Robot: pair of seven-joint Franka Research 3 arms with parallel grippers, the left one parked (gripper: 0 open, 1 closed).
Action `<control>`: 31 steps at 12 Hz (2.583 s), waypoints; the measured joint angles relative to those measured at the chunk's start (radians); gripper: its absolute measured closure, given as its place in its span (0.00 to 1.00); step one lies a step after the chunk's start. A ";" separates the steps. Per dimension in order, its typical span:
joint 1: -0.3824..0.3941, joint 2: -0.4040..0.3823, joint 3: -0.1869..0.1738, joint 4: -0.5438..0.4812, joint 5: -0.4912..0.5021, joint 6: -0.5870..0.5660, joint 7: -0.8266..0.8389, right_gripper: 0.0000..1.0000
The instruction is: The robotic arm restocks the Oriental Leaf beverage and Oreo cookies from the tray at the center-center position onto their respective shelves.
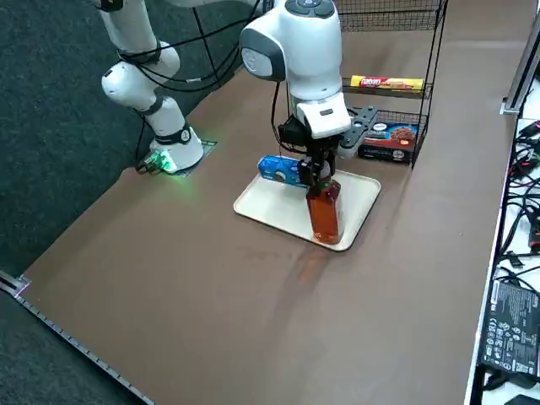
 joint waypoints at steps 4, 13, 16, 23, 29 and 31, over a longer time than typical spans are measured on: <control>0.001 0.000 0.000 -0.005 0.000 -0.001 0.001 0.28; 0.001 0.000 0.000 -0.006 0.000 -0.005 0.001 0.30; 0.003 -0.002 0.001 -0.006 0.000 -0.007 0.002 0.42; 0.005 -0.004 0.001 -0.006 0.000 -0.009 0.002 0.42; 0.011 -0.049 0.010 0.026 0.023 -0.091 0.003 0.42; 0.012 -0.069 0.013 0.046 0.046 -0.126 0.003 0.42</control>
